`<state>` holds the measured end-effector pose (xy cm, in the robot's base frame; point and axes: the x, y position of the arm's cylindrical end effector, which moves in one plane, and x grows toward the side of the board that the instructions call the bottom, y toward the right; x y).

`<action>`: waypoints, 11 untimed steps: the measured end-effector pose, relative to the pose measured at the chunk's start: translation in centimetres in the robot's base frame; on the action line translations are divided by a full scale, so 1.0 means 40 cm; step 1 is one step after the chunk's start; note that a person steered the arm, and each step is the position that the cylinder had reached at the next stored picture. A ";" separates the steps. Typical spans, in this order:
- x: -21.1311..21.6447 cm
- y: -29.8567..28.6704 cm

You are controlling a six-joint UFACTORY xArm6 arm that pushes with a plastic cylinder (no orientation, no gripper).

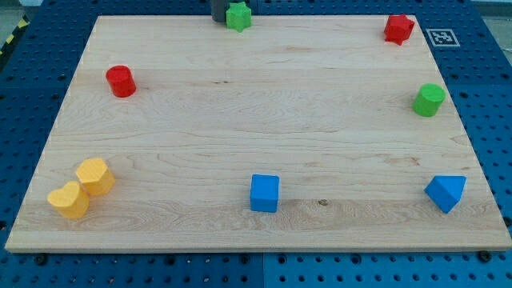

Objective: Point your arm at the left side of the blue cube

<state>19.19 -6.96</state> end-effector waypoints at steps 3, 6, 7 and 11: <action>0.025 0.088; 0.282 -0.015; 0.429 -0.009; 0.858 -0.010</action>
